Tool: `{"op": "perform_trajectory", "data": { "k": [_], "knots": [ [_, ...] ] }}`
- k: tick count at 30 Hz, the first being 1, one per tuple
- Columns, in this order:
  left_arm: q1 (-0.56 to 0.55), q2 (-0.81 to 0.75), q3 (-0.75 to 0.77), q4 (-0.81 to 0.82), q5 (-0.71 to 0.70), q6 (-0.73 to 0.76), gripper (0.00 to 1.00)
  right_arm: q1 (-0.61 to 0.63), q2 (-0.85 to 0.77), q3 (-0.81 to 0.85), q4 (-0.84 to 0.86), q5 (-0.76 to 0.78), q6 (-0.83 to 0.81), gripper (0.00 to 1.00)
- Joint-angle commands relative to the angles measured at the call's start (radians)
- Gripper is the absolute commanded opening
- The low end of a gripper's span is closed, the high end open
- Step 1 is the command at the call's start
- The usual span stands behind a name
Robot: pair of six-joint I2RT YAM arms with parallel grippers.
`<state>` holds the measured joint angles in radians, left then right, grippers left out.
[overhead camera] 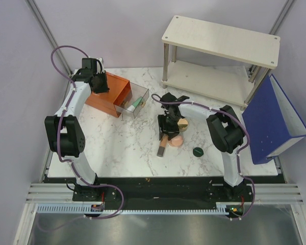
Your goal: Organize the makeup
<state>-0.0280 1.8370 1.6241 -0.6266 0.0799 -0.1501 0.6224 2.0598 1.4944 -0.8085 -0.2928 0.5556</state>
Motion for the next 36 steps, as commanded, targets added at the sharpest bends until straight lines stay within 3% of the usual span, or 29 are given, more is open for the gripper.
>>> {"op": "perform_trajectory", "data": {
  "k": [1,3,4,6,9,17,22,26,30,36],
  "knots": [
    [0.008,0.088,-0.049,-0.165,-0.061,0.061,0.02,0.022,0.042,0.033,-0.023,-0.005,-0.011,0.55],
    [0.008,0.085,-0.044,-0.165,-0.058,0.061,0.02,0.026,0.057,0.041,-0.024,0.014,-0.016,0.52],
    [0.008,0.085,-0.044,-0.165,-0.057,0.06,0.02,0.025,0.057,0.05,-0.023,0.017,-0.017,0.39],
    [0.007,0.084,-0.044,-0.165,-0.055,0.06,0.02,0.026,0.051,0.061,-0.021,0.026,-0.019,0.21],
    [0.008,0.084,-0.046,-0.165,-0.058,0.061,0.02,0.026,0.014,0.079,-0.018,0.046,-0.023,0.06],
    [0.007,0.082,-0.047,-0.163,-0.065,0.063,0.02,0.02,-0.079,0.171,0.017,-0.028,-0.046,0.0],
    [0.007,0.088,-0.044,-0.165,-0.057,0.061,0.02,-0.015,-0.096,0.266,0.169,-0.16,0.073,0.0],
    [0.008,0.087,-0.04,-0.165,-0.051,0.061,0.02,-0.038,-0.063,0.386,0.285,-0.203,0.136,0.0],
    [0.007,0.088,-0.04,-0.165,-0.048,0.06,0.02,-0.064,-0.015,0.423,0.51,-0.241,0.276,0.0],
    [0.007,0.084,-0.041,-0.165,-0.043,0.058,0.02,-0.061,0.129,0.59,0.588,-0.2,0.346,0.01]
  ]
}}
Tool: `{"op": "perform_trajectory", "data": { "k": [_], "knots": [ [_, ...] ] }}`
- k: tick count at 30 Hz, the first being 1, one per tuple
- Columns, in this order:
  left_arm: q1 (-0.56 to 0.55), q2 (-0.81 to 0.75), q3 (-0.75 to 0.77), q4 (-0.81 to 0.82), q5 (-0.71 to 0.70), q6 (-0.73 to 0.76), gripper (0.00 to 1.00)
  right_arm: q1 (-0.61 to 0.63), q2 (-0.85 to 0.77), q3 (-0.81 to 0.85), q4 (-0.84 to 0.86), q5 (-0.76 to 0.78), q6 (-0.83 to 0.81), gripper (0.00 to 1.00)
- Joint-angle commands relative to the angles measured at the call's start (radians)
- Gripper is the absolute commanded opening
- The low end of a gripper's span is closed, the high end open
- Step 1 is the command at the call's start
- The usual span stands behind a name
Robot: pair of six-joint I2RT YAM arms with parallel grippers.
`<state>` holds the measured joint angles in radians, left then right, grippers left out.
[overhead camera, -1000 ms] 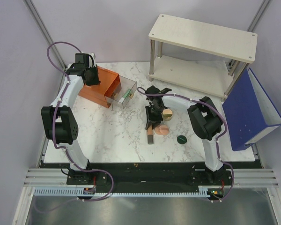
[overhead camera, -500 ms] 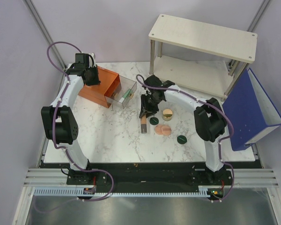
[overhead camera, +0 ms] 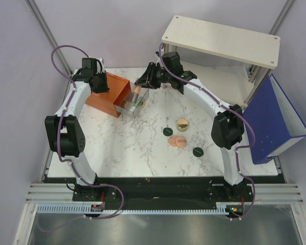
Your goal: Organize the makeup
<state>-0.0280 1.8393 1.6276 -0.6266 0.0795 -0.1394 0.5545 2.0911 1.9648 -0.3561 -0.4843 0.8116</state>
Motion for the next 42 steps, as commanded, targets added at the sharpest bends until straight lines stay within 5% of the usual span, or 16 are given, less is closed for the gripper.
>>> {"op": "perform_trajectory", "data": {
  "k": [1,10,13,19,25,32,37,42],
  "knots": [
    [0.007,0.083,-0.046,-0.165,-0.04,0.047,0.02,0.01,0.13,0.135,0.14,-0.001,0.095,0.01],
    [0.007,0.08,-0.057,-0.165,-0.029,0.041,0.02,0.053,0.204,0.157,0.169,0.108,0.113,0.09],
    [0.007,0.077,-0.055,-0.165,-0.027,0.04,0.02,0.062,0.201,0.137,0.193,0.122,0.115,0.22],
    [0.007,0.077,-0.054,-0.165,-0.029,0.043,0.02,0.065,0.19,0.148,0.194,0.136,0.103,0.61],
    [0.007,0.078,-0.055,-0.165,-0.027,0.044,0.02,0.064,0.152,0.129,0.193,0.154,0.092,0.67],
    [0.007,0.075,-0.054,-0.165,-0.026,0.041,0.02,0.039,0.005,0.045,0.203,0.204,0.034,0.5],
    [0.007,0.074,-0.058,-0.165,-0.027,0.038,0.02,-0.017,-0.152,-0.202,0.229,0.164,0.053,0.02],
    [0.008,0.069,-0.068,-0.163,-0.026,0.038,0.02,-0.039,-0.23,-0.441,0.266,0.127,0.08,0.0]
  ]
}}
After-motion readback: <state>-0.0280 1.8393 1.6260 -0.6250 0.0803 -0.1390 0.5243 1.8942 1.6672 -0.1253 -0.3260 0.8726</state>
